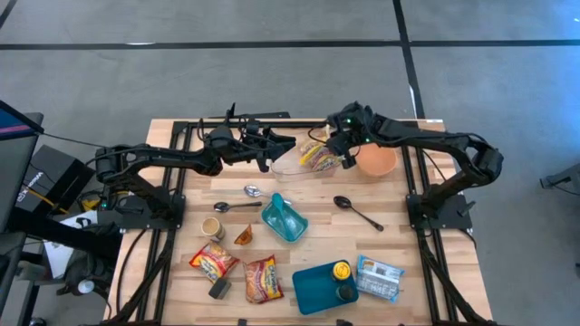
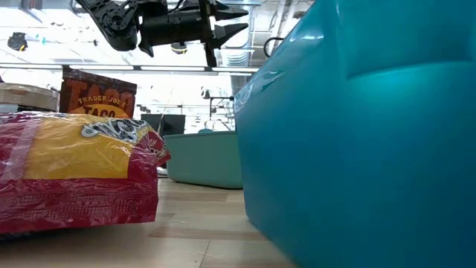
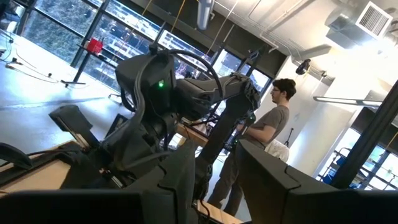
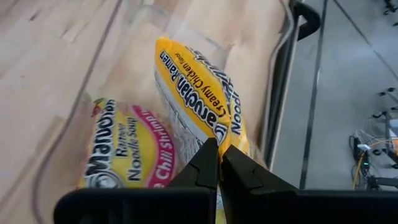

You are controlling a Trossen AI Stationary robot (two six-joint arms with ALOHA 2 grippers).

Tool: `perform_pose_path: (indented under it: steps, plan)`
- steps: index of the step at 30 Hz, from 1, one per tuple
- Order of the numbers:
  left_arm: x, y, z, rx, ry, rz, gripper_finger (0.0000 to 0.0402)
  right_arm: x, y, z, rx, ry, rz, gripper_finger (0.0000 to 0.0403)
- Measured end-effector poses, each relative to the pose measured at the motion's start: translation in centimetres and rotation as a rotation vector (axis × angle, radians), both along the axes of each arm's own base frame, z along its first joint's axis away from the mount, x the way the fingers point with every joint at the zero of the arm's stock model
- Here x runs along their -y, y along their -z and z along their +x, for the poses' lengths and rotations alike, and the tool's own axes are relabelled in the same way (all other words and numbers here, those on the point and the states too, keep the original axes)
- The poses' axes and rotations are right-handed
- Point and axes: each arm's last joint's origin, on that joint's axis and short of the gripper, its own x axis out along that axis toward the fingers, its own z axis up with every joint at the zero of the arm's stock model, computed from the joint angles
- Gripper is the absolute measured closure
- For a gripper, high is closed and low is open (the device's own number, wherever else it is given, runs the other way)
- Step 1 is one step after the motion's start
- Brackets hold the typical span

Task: Pick & Place Food Item
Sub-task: Put the yellow noodle pack into the transparent bin

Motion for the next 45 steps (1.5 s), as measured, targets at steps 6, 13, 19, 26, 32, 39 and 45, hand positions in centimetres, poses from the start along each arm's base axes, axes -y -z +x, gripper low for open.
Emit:
perform_pose_path:
  steps: [6,13,19,26,32,39,45]
  plan:
    - [0.00,0.00,0.00,0.000,0.000,0.000,0.0289,-0.63,0.38,-0.09,-0.043,0.006,0.050,0.0403]
    - [0.00,0.00,0.00,0.000,0.000,0.000,0.0289,-0.65,0.42,-0.14,-0.011,0.135,0.170,0.0403]
    - [0.00,0.00,0.00,0.000,0.000,0.000,0.0289,-0.67,0.45,-0.17,0.004,0.201,0.231,0.0403]
    - [0.00,0.00,0.00,0.000,0.000,0.000,0.0289,-0.87,0.72,-0.45,-0.034,0.203,0.258,0.0403]
    - [0.00,0.00,0.00,0.000,0.000,0.000,0.0289,-0.90,0.75,-0.47,-0.029,0.239,0.291,0.0403]
    - [0.00,0.00,0.00,0.000,0.000,0.000,0.0289,-0.86,0.74,-0.49,-0.028,0.241,0.291,0.0402]
    - [0.00,0.00,0.00,0.000,0.000,0.000,0.0289,-0.89,0.74,-0.48,-0.027,0.238,0.294,0.0357]
